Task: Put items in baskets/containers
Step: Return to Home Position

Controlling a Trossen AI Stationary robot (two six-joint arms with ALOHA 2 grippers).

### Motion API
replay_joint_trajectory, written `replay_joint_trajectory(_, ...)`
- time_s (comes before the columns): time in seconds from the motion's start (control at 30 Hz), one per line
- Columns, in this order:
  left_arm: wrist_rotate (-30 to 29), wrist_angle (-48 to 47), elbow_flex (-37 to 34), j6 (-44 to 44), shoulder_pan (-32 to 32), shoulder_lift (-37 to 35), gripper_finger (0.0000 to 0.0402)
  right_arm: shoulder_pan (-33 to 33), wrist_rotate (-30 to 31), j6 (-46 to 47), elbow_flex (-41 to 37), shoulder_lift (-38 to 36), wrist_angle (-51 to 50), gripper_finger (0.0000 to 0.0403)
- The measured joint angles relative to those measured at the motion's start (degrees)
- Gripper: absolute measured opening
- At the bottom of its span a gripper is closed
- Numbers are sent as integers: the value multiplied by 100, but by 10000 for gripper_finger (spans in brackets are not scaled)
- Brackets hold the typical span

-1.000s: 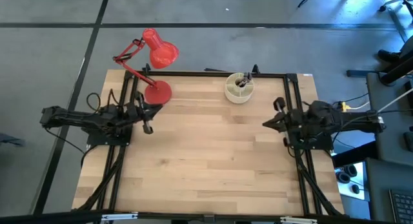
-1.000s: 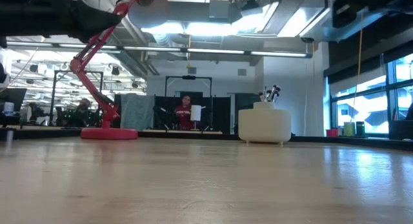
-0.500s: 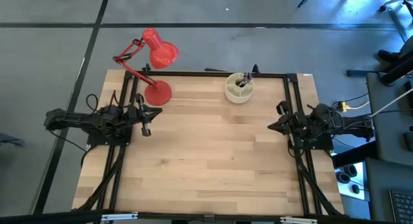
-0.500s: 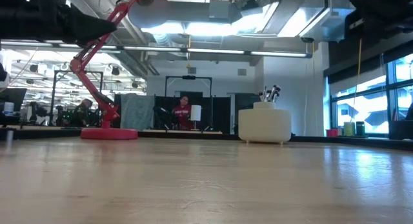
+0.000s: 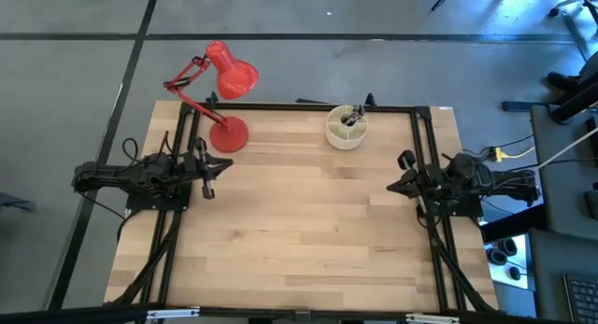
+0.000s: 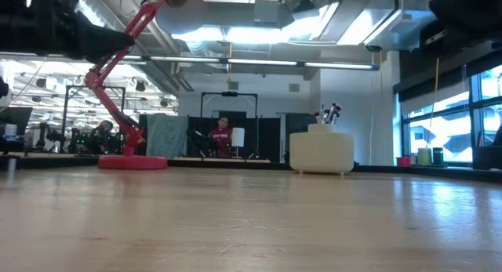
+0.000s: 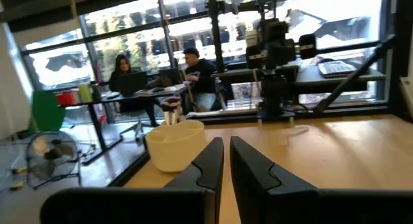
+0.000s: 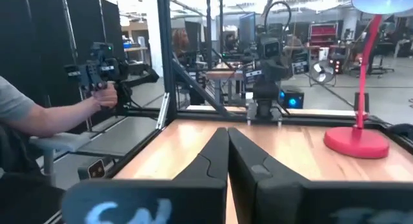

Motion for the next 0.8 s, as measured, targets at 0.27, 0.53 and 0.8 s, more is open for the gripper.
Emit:
replay_joint_trajectory(0.27,185,-239,-42,-119,4,-2,23,-2,-25,219,-761,-2,820,4)
replay_joint_trajectory(0.53,380,32,-306,-151,4,-1,14,-2,-204,393,-869,0,975,4)
replay_joint_trajectory(0.8,371,-29,-306,-240,4,42,2,0,-488,340,-886,5,967,4)
